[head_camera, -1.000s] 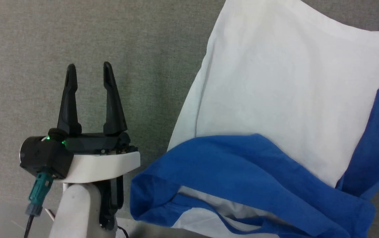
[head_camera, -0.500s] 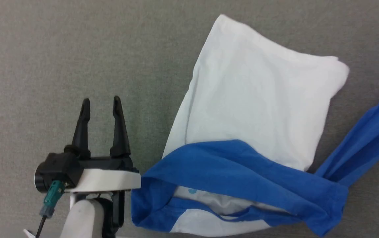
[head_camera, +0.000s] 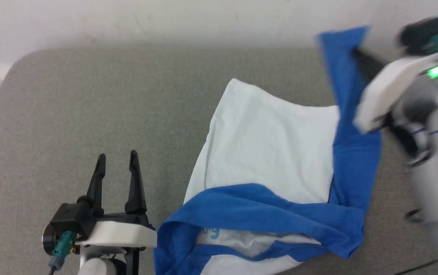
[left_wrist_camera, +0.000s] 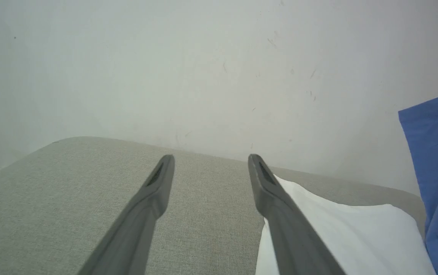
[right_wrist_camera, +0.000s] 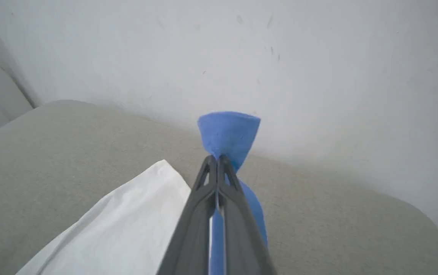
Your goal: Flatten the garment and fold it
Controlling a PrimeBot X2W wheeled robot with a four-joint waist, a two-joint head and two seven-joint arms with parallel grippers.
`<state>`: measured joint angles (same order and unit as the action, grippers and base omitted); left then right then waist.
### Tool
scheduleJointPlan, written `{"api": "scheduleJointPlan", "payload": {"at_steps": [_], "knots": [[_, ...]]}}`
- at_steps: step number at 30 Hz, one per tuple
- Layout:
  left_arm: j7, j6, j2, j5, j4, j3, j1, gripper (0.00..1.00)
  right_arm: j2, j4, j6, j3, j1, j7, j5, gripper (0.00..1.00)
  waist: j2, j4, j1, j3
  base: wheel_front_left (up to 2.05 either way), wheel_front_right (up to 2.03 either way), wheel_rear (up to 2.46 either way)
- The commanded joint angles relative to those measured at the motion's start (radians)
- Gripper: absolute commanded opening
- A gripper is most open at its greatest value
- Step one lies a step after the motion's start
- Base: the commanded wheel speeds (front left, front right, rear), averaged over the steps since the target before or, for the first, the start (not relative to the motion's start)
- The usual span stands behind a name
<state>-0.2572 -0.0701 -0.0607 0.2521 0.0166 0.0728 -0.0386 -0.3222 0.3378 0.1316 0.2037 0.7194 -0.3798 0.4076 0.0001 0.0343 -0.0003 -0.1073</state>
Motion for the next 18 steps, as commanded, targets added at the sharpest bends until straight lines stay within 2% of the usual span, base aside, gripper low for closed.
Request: {"api": "scheduleJointPlan", "payload": {"at_steps": [1, 4, 7, 14, 18], "knots": [[-0.005, 0.008, -0.005, 0.007, -0.009, 0.0, 0.016, 1.0, 0.063, -0.026, -0.001, 0.038, -0.051, -0.005, 0.014, 0.0, -0.0001, -0.012, 0.0003, 0.1, 0.0, 0.0, 0.0], [-0.003, 0.012, -0.008, 0.011, -0.017, 0.005, 0.022, 1.0, 0.183, -0.056, -0.001, 0.124, -0.118, -0.011, 0.022, 0.0, -0.0001, 0.001, 0.0003, 0.113, 0.0, 0.0, 0.0], [0.0, 0.015, -0.007, 0.013, -0.017, 0.014, 0.02, 1.0, 0.25, -0.059, -0.001, 0.219, -0.188, 0.0, 0.059, 0.0, -0.0001, 0.018, 0.0003, 0.109, 0.0, 0.0, 0.0], [0.002, 0.012, -0.004, 0.015, -0.021, 0.037, -0.001, 1.0, 0.271, -0.032, -0.001, 0.471, -0.288, 0.081, 0.206, 0.0, -0.0001, 0.048, 0.0003, 0.068, 0.0, 0.0, 0.0], [0.001, 0.009, -0.001, 0.018, -0.029, 0.055, -0.021, 1.0, 0.272, 0.05, -0.001, 0.578, -0.287, 0.139, 0.258, 0.0, -0.0001, 0.055, 0.0003, 0.032, 0.0, 0.0, 0.0]]}}
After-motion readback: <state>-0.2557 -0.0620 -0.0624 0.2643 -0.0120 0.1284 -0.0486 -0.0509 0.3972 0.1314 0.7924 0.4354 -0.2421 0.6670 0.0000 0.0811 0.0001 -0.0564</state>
